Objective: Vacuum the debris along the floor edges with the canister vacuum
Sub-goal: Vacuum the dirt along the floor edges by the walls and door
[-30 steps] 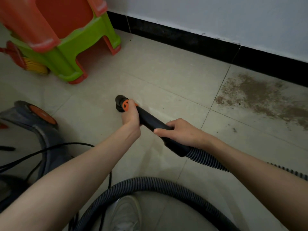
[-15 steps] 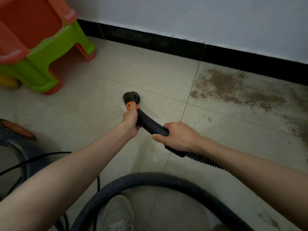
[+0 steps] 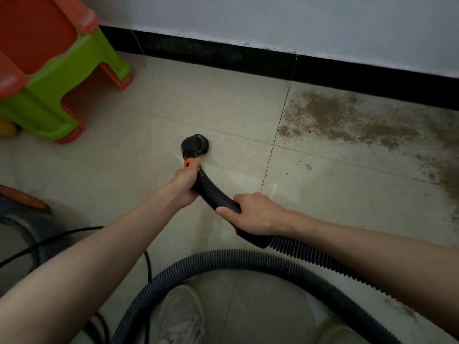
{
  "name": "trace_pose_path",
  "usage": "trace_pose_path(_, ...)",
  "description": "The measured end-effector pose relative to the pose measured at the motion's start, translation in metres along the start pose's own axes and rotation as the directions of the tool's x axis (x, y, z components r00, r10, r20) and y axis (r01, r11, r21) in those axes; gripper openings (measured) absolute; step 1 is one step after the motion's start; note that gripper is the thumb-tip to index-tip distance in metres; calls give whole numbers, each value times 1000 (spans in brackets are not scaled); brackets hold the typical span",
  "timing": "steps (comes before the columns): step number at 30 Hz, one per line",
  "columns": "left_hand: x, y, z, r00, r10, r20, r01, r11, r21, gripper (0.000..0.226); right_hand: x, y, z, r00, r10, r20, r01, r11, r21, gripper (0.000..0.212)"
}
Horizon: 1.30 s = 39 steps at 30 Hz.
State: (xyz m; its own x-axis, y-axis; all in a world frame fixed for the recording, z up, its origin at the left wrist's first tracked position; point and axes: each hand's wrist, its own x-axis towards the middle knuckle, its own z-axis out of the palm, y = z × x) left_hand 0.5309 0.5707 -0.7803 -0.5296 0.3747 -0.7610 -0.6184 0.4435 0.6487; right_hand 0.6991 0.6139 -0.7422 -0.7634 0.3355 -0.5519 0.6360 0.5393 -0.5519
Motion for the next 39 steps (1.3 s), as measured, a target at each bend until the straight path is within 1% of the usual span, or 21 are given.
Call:
trace_pose_path(3, 0, 0, 4, 1000, 23, -5, -23, 1000, 16, 44, -4, 2, 0, 1000, 7, -24, -5, 997, 75, 43)
trace_pose_path(7, -2, -1, 19, 998, 5, 62, -8, 998, 58, 45, -13, 10, 1, 996, 52, -66, -43, 992, 122, 41)
trace_pose_path(10, -3, 2, 34, 995, 17, 94, -26, 996, 91, 46, -16, 17, -4, 991, 91, -98, -75, 984, 162, 41)
trace_pose_path(12, -2, 6, 42, 994, 37, 105, -48, 994, 102, 38, -17, 19, -8, 987, 105, -118, -85, 982, 170, 41)
trace_pose_path(15, 2, 8, 45, 996, 55, 75, -63, 991, 114, 31, -13, 18, -10, 987, 109, -122, -87, 981, 174, 42)
trace_pose_path(20, 8, 8, 27, 997, 75, -31, -72, 994, 84, 17, -7, 1, -5, 996, 69, -64, -54, 977, 204, 45)
trace_pose_path(23, 12, 6, 17, 997, 57, -46, -53, 995, 79, 22, -5, -3, -2, 997, 59, -44, -50, 982, 180, 49)
trace_pose_path(25, 13, 4, 20, 998, 48, -41, -45, 996, 83, 22, -7, 2, -5, 996, 70, -48, -61, 984, 167, 48)
trace_pose_path(29, 6, -2, 41, 999, 48, 23, -50, 996, 67, 19, -16, 19, -11, 993, 95, -76, -86, 989, 119, 45)
trace_pose_path(34, 1, -11, 66, 995, 34, 89, -41, 996, 77, 29, -31, 39, -17, 986, 137, -92, -128, 987, 102, 42)
trace_pose_path(39, -4, -18, 87, 993, 13, 121, -26, 995, 101, 33, -46, 52, -25, 981, 175, -87, -167, 982, 88, 42)
